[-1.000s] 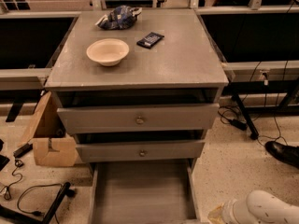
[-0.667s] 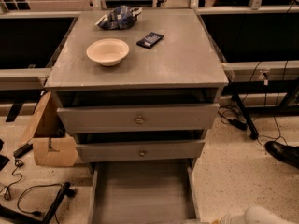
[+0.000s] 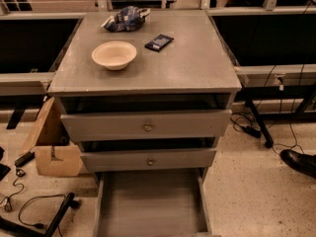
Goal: Close bottom drawer
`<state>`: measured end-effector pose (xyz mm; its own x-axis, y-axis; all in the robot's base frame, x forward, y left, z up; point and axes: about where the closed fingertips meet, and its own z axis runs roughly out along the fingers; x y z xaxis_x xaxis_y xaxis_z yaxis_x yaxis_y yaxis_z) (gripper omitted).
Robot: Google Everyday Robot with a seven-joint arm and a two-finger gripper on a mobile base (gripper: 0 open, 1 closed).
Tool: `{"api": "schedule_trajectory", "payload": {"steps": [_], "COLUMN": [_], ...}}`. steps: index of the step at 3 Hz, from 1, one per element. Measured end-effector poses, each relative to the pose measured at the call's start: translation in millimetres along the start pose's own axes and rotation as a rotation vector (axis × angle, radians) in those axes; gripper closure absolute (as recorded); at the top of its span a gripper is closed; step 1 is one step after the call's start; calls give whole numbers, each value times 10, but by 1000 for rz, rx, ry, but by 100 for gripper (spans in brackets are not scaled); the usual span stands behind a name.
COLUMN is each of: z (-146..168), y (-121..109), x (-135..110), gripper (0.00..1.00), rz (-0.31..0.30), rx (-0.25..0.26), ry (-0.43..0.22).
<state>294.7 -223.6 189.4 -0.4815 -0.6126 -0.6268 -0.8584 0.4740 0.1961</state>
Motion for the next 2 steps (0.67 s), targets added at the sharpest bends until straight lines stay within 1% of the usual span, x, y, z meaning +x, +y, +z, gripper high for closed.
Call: {"api": "schedule_trajectory", "payload": {"steps": [1,2], "z": [260,368], "y": [-184,-443], "x": [-79,-369], "gripper": [100,100], "rz": [-32,-100], "rx": [8,20], "ry": [-143,-256]}}
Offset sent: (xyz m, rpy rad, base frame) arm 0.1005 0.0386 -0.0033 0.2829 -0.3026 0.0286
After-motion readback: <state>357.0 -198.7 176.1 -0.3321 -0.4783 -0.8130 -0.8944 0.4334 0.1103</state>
